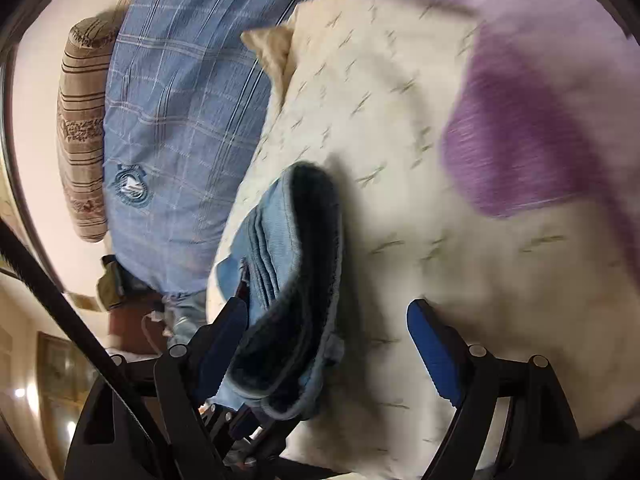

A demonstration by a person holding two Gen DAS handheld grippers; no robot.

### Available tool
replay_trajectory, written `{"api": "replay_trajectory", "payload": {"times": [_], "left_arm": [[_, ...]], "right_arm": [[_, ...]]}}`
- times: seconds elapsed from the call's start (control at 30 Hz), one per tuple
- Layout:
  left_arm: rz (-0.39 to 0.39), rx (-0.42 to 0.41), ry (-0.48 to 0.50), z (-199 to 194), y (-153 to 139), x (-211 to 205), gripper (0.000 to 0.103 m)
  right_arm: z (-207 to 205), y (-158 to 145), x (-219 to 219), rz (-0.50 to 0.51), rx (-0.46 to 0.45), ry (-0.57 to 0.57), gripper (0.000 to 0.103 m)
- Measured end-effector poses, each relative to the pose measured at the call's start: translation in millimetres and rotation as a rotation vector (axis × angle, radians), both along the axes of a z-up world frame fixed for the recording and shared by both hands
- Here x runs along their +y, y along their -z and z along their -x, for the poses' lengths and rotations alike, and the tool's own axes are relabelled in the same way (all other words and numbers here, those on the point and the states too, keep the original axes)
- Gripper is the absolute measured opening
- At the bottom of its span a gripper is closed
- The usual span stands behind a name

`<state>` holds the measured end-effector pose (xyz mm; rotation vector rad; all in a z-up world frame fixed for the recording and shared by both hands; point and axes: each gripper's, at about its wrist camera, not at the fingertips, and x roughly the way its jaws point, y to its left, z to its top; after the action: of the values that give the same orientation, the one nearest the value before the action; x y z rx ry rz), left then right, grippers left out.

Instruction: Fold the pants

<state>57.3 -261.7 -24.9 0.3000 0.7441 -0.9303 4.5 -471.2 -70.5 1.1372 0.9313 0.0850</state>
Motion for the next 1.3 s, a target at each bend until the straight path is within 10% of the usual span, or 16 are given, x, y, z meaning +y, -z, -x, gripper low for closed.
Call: {"api": "replay_trajectory", "payload": {"times": [0.1, 0.17, 0.23, 0.3, 0.47, 0.63, 1.07, 1.3], "left_arm": [[0.04, 0.012, -0.012, 1.4, 0.3, 3.3, 0.015], [0.06, 0.031, -0.023, -1.1, -0.7, 4.2, 0.015], [0.063, 0.032, -0.035, -5.2, -5.3, 3.4, 0.014], [0.093, 0.038, -0.052, -13.1, -14.1, 1.7, 0.014], [0.188, 0.019, -0.044, -18.1, -39.2, -9.5, 0.015], [0.034, 0.131, -0.027, -17.8, 19.8, -53.9, 0.015], [0.456, 0.429, -0.224, -27.7, -4.2, 40.4, 0.014], [0.757, 0.513, -0.362, -27.0, -7.1, 160.8, 0.015]], "right_arm": [[-22.9, 6.2, 11.5, -0.046, 0.018, -0.052, 0.083], [-39.1, 9.1, 13.2, -0.023, 0.054, -0.058, 0.063], [-53.9, 8.5, 13.6, -0.023, 0.053, -0.086, 0.019], [-62.8, -2.8, 13.4, 0.011, 0.025, -0.107, 0.01], [-46.9, -64.5, 0.4, 0.167, -0.207, -0.094, 0.007], [-54.0, -17.0, -10.6, 0.335, 0.097, -0.058, 0.007], [-46.1, -88.2, 34.3, 0.403, -0.263, -0.146, 0.007], [-81.1, -141.0, 121.1, 0.387, -0.346, -0.334, 0.008]]}}
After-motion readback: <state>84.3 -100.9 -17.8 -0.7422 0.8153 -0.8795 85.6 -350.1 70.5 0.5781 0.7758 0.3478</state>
